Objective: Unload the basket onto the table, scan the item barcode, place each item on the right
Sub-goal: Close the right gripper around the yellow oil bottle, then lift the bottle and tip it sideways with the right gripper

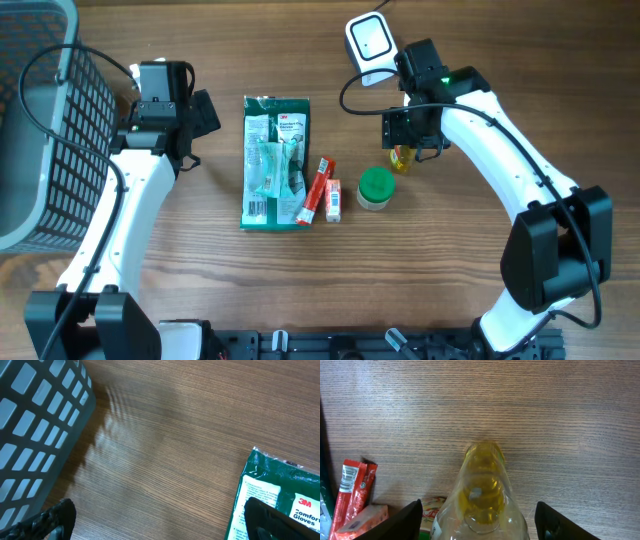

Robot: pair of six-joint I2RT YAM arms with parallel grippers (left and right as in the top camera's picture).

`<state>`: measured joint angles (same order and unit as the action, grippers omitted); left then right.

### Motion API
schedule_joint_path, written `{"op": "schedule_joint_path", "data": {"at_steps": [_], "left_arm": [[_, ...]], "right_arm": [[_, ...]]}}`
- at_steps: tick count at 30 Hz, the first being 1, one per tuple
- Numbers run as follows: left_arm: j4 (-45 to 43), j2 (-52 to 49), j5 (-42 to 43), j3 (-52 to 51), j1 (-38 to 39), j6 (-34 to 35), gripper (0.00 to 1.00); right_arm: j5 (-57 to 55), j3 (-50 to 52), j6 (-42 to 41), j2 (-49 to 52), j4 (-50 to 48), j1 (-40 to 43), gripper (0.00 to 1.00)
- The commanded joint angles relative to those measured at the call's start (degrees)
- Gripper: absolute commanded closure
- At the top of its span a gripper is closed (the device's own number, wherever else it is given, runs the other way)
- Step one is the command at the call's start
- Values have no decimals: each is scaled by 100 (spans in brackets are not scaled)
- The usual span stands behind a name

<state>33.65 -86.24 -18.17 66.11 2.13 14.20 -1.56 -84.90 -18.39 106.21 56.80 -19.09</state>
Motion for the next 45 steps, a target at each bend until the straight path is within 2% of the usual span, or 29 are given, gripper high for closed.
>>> {"op": "schedule_joint_path", "data": {"at_steps": [1, 5, 10, 13, 19, 22, 24, 30, 34, 45], "left_arm": [[-2, 4, -52, 61, -28, -50, 0], [-2, 4, -52, 61, -28, -50, 0], [-2, 4, -52, 61, -28, -50, 0], [-2, 4, -52, 61, -28, -50, 0], [-2, 4, -52, 61, -28, -50, 0], [-2, 4, -52, 61, -28, -50, 0], [-2, 4, -52, 61, -28, -50, 0], [-2, 4, -52, 61, -28, -50, 0], [-2, 4, -52, 61, -28, -50, 0], [-2, 4, -52, 61, -28, -50, 0]], "right_arm": [[-55, 28, -129, 129, 24, -2, 30], [-52, 31, -173, 129, 52, -2, 38], [-57, 31, -267, 131, 57, -2, 40], [-52, 31, -264, 131, 90, -2, 48], [-42, -33, -258, 68, 175, 85, 52], [319, -240, -9, -127, 293, 334, 56], [922, -328, 208, -378, 280, 586, 62], [3532, -339, 855, -1327, 334, 1637, 62], [5139, -339, 1141, -1589, 442, 2050, 62], [7729, -273, 1987, -1606, 758, 2092, 62]]}}
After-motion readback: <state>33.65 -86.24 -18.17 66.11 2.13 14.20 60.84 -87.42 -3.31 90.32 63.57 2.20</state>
